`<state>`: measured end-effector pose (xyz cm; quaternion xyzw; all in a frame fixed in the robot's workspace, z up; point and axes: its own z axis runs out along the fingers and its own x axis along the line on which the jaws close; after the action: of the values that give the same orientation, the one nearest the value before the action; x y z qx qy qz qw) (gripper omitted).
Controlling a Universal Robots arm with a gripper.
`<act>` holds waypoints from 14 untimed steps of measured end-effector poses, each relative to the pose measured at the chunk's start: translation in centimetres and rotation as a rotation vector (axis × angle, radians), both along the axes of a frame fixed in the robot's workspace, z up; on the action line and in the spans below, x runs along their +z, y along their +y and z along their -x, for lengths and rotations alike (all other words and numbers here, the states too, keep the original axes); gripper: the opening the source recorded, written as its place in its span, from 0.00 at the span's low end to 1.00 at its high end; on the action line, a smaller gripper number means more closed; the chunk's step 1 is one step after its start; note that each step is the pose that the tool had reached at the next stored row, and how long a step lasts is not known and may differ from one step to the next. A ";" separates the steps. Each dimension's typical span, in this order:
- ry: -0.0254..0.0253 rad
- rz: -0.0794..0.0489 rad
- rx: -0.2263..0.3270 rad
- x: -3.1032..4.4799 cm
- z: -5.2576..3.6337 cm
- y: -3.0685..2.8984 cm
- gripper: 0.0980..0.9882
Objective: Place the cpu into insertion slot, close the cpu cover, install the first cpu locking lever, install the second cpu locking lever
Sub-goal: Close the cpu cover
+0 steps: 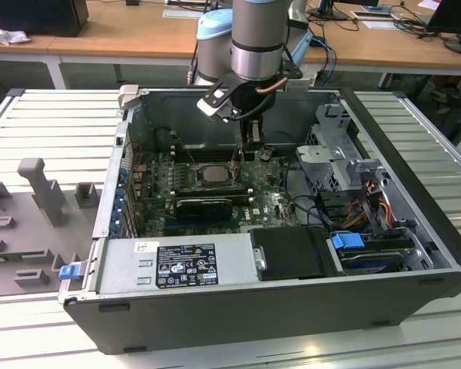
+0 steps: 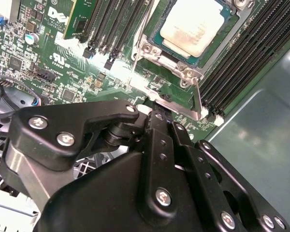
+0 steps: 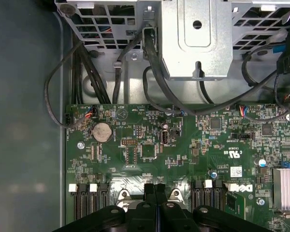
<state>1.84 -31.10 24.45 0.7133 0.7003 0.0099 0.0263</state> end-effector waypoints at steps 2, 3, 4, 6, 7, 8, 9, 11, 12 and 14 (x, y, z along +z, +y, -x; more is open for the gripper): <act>0.0000 0.000 0.000 0.00 0.02 0.00 0.01; 0.0000 0.000 0.000 0.00 0.03 0.00 0.01; 0.0000 0.000 0.000 0.00 0.04 0.00 0.01; 0.0000 0.000 0.000 0.00 0.06 0.00 0.01; 0.0000 0.000 0.000 0.00 0.07 0.00 0.01; 0.0000 0.000 0.000 0.00 0.09 0.00 0.01; 0.0000 0.000 0.000 0.00 0.11 0.00 0.01; 0.0000 0.000 0.000 0.00 0.15 0.00 0.01; 0.0000 0.000 0.000 0.00 0.17 0.00 0.01; 0.0000 0.000 0.000 0.00 0.22 0.00 0.01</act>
<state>1.62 -31.10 24.45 0.7133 0.7003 0.0099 0.0263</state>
